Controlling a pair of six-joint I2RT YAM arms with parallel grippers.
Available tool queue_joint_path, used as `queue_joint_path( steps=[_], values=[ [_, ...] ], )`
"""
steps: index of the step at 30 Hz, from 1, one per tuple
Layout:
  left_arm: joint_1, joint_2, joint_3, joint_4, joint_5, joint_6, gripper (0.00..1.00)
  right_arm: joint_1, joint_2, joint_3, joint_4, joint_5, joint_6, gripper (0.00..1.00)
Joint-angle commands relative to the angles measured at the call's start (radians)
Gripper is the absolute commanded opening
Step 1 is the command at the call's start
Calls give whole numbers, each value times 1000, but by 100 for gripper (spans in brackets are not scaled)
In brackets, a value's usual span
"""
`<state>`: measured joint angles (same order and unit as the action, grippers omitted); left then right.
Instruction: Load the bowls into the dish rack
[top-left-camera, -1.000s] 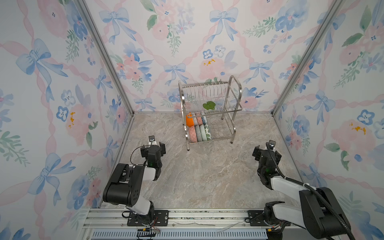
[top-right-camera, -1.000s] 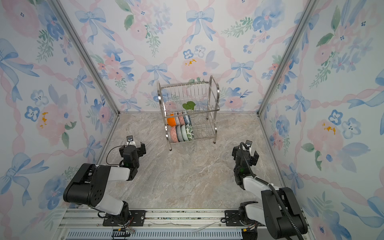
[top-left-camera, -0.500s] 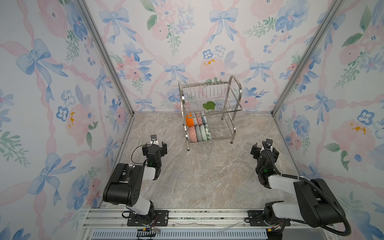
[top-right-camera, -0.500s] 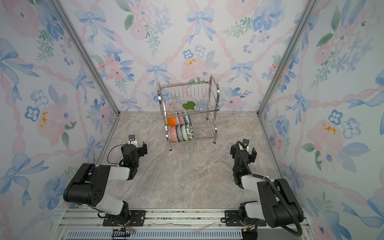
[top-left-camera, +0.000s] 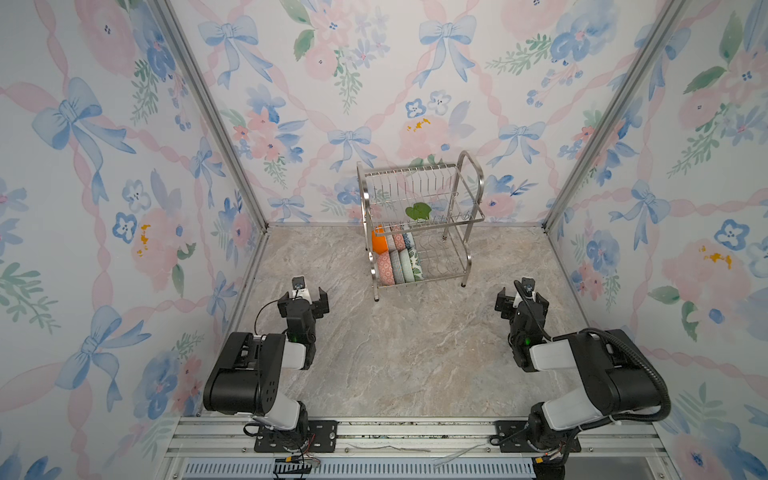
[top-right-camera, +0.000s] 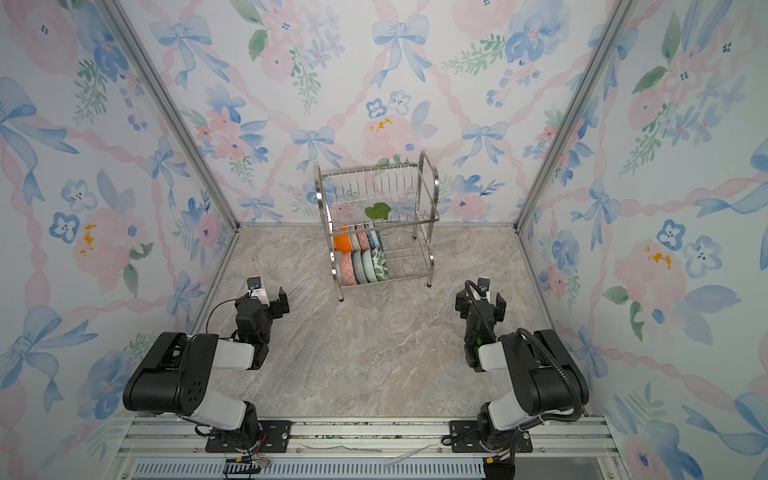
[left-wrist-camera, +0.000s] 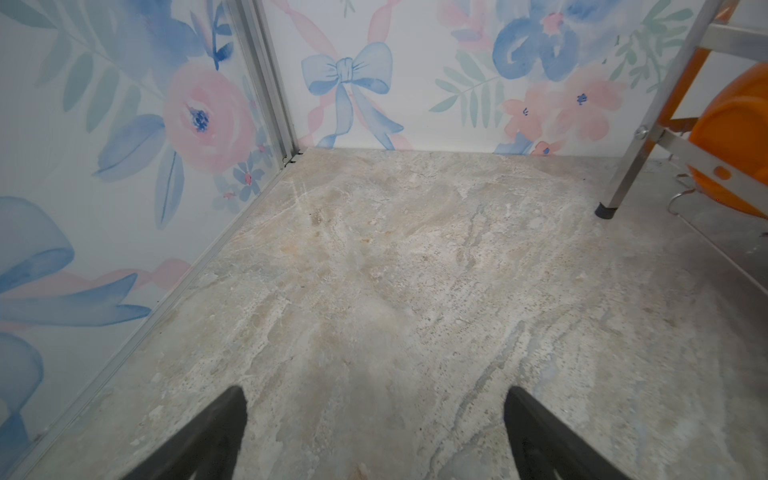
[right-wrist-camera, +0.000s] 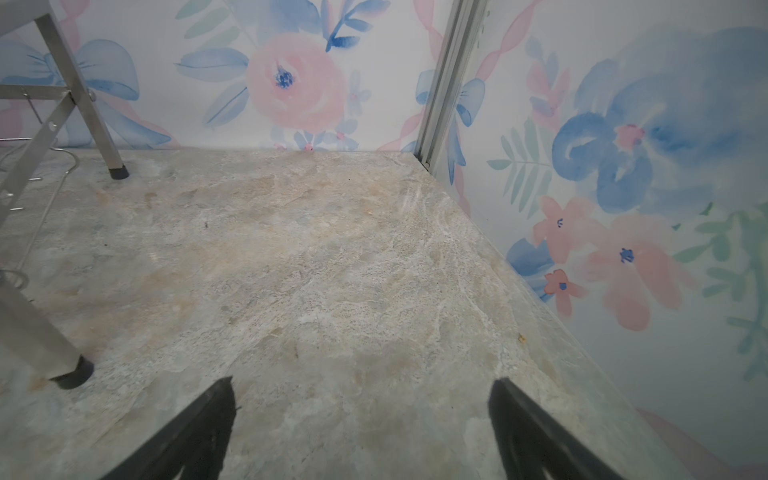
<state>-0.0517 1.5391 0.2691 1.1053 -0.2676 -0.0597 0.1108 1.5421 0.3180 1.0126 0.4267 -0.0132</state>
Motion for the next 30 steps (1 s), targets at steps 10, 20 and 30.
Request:
queue_joint_path(
  steps=[10, 20, 30],
  values=[
    [3, 9, -25, 66, 64, 10, 98, -16, 10, 51, -58, -75, 33, 97],
    [-13, 11, -24, 67, 44, 21, 98, -14, 12, 50, -52, -77, 33, 96],
    [-13, 10, -25, 68, 44, 20, 98, -15, 12, 50, -52, -77, 33, 96]
  ],
)
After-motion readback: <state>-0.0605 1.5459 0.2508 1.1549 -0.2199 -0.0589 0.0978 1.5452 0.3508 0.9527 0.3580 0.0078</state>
